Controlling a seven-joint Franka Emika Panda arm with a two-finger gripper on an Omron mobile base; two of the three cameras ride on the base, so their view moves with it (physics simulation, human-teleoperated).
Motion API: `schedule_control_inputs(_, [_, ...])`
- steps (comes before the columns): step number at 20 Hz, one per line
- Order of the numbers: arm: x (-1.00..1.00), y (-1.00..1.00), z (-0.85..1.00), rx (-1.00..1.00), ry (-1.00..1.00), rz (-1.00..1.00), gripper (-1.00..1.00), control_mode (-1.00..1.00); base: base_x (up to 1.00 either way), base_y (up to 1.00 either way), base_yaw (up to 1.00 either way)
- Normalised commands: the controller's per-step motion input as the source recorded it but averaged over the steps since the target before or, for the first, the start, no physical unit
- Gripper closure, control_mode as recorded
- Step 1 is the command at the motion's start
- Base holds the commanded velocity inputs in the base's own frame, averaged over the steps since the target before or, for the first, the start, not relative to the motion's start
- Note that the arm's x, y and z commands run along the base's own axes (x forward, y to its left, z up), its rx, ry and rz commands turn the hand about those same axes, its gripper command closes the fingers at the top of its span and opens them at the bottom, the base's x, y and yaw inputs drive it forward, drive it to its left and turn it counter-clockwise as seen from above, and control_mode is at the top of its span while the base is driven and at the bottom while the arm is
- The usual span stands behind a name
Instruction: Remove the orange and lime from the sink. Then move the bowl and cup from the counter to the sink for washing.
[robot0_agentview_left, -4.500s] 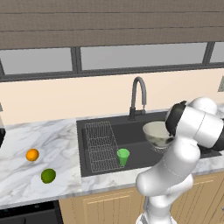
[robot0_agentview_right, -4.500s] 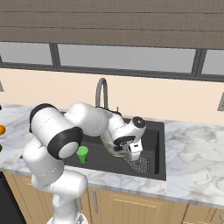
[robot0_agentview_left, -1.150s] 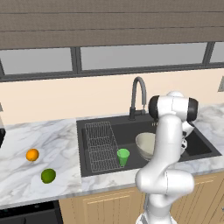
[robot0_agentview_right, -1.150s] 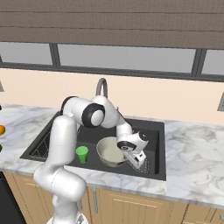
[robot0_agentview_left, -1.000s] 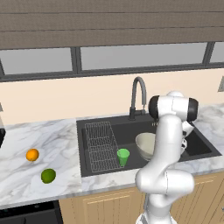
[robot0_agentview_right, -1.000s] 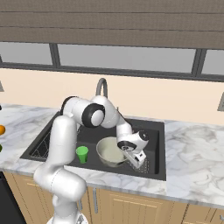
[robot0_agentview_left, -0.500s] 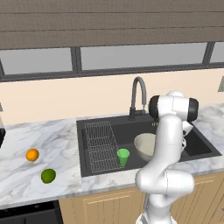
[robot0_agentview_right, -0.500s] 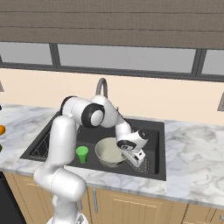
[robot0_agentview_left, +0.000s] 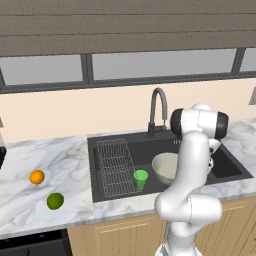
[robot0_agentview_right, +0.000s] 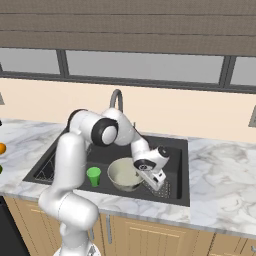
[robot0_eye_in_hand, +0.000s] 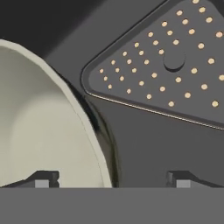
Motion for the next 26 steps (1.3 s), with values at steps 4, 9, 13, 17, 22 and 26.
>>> schedule_control_inputs(4, [-0.1,0.0,0.27,0.0,0.05,0.03,-1.0,-1.0,0.0,0.0,0.0])
schedule_control_inputs(9, [-0.11,0.0,0.32,0.01,0.03,0.06,-1.0,-1.0,0.0,0.0,0.0])
schedule_control_inputs(13, [-0.16,0.0,0.4,0.0,0.0,0.09,-1.0,-1.0,0.0,0.0,0.0])
schedule_control_inputs(17, [-0.18,0.0,0.41,0.0,0.0,0.12,-1.0,-1.0,0.0,0.0,0.0])
schedule_control_inputs(22, [-0.18,0.01,0.43,0.0,0.0,0.15,-1.0,-1.0,0.0,0.0,0.0])
schedule_control_inputs(26, [-0.17,0.03,0.42,-0.01,-0.01,0.15,-1.0,-1.0,0.0,0.0,0.0])
